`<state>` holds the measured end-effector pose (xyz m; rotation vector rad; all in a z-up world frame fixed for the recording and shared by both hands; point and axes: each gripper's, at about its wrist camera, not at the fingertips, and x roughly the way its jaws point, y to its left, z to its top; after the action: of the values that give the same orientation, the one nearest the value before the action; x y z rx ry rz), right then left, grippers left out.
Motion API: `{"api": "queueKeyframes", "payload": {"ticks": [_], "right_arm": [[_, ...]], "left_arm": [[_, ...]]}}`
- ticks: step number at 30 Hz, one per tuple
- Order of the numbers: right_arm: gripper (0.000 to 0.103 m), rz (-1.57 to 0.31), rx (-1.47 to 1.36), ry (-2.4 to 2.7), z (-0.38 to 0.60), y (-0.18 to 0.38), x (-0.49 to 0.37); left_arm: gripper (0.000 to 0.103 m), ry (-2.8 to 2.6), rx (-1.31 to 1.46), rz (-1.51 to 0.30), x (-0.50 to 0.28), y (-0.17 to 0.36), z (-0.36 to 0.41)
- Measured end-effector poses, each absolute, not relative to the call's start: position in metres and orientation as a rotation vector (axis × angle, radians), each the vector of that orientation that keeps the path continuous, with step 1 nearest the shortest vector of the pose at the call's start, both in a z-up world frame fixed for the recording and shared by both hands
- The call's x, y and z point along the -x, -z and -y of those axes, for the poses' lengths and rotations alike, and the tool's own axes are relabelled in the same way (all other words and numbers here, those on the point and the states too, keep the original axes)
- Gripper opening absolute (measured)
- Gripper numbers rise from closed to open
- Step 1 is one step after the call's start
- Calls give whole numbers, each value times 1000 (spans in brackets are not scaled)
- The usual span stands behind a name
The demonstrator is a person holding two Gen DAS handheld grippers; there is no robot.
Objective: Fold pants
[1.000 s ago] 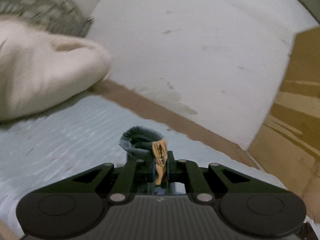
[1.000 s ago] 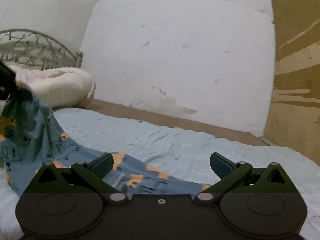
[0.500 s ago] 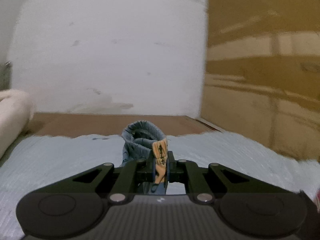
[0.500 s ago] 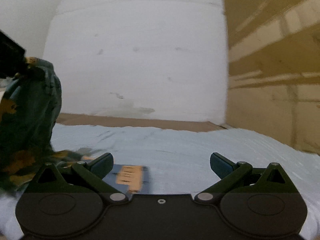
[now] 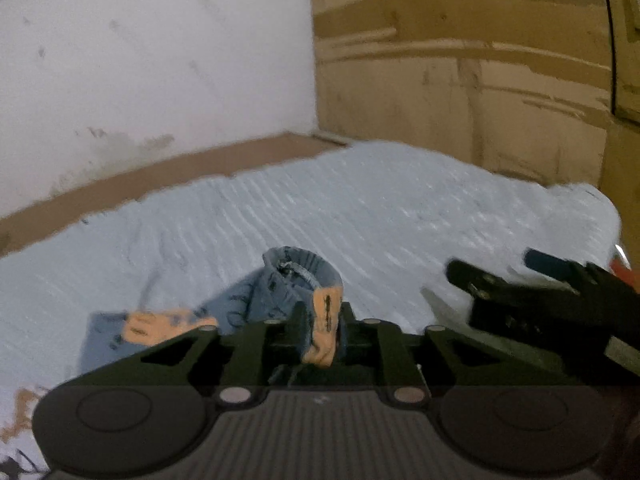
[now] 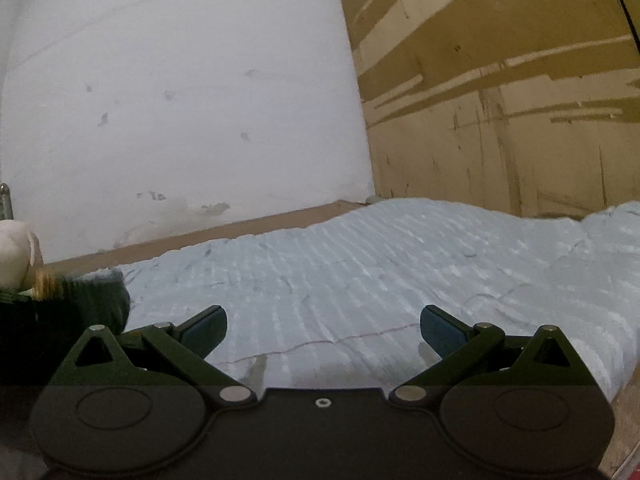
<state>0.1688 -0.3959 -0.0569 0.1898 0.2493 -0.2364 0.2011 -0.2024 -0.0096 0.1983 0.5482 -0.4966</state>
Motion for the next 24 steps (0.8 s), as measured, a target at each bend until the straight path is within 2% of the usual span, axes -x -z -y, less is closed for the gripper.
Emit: {"api": "queueKeyframes", "payload": {"ticks": [1,2,4,8,12,16,21,24], "right_arm": [[102,-254,-194,238,397,58,-170],[102,-260,-195,239,398,60,-173],[102,-271,-187,244,397,61,-167],[102,-279,-172,249,389,64,-165],[102,-276,-164,245,385,65,-163],[102,-233,-178,218,380,63,-158],[102,-123,-190,133,367,54,-144],[102,-169,-182,106,349,46,-147]], "left_arm": [[37,512,-183,-572,-201,12,200],[55,522,-160,-583,-200,12,197],[74,515,-122,-571,-202,6,185],[93,473,-66,-538,-205,-14,166],[102,344,-4,-524,-205,-35,139],[102,159,-24,-512,-208,-46,106],[102,-47,-72,-617,-221,-41,61],[102,-85,13,-665,-223,-23,32]]}}
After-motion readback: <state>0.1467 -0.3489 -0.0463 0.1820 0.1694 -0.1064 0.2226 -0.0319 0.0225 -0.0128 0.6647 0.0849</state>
